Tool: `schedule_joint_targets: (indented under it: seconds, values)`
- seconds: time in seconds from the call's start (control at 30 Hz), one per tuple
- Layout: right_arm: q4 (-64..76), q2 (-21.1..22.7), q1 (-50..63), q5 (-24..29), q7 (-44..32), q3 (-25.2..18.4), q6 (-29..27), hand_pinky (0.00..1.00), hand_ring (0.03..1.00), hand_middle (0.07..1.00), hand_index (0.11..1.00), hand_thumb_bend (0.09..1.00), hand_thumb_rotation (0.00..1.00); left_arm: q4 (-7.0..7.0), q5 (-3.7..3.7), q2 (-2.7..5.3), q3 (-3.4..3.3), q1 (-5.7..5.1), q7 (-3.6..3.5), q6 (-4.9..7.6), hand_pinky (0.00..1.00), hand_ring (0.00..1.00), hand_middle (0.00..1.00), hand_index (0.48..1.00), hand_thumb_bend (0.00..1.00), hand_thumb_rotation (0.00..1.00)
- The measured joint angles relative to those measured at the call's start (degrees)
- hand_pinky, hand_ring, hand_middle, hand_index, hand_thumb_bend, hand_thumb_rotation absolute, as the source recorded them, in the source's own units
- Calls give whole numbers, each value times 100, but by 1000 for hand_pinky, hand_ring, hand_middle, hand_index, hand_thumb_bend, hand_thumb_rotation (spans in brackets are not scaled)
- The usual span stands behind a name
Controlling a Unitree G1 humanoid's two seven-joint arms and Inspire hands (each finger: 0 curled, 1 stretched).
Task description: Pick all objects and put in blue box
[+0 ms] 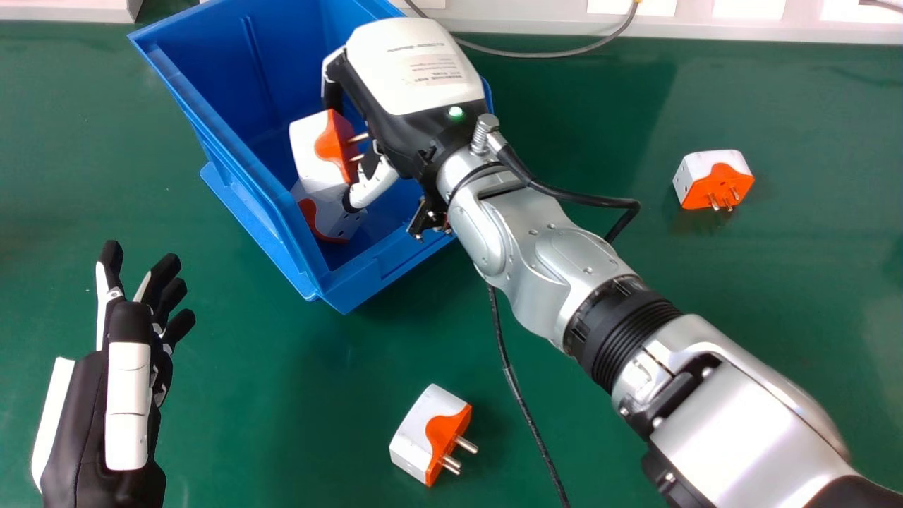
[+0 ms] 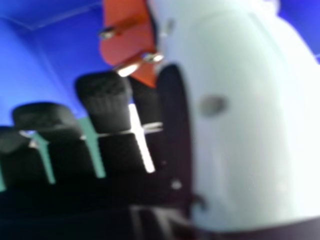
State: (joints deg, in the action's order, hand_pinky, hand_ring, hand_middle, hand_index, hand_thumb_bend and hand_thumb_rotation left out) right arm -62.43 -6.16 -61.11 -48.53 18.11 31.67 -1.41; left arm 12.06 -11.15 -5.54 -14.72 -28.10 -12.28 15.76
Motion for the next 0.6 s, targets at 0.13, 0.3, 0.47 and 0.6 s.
schedule_joint_targets:
  seconds: [0.13, 0.3, 0.47, 0.6]
  values:
    - [-76, -9, -32, -113, 58, 225, 50, 567, 657, 730, 796, 592, 468, 34, 4, 3, 23, -29, 18, -1, 924, 949, 954, 1000, 905, 1000]
    - [-44, -1, -33, -149, -8, 365, 223, 939, 953, 964, 973, 608, 663, 54, 4, 4, 42, -34, 25, -2, 924, 949, 954, 1000, 908, 1000]
    - [79, 61, -34, -150, -52, 465, 332, 998, 998, 999, 999, 599, 723, 53, 0, 0, 44, -26, 9, -2, 927, 949, 954, 1000, 908, 1000]
    - [132, 113, -34, -149, -51, 517, 327, 999, 1000, 1000, 1000, 601, 730, 52, -1, -2, 42, -19, -5, -2, 929, 949, 955, 1000, 908, 1000]
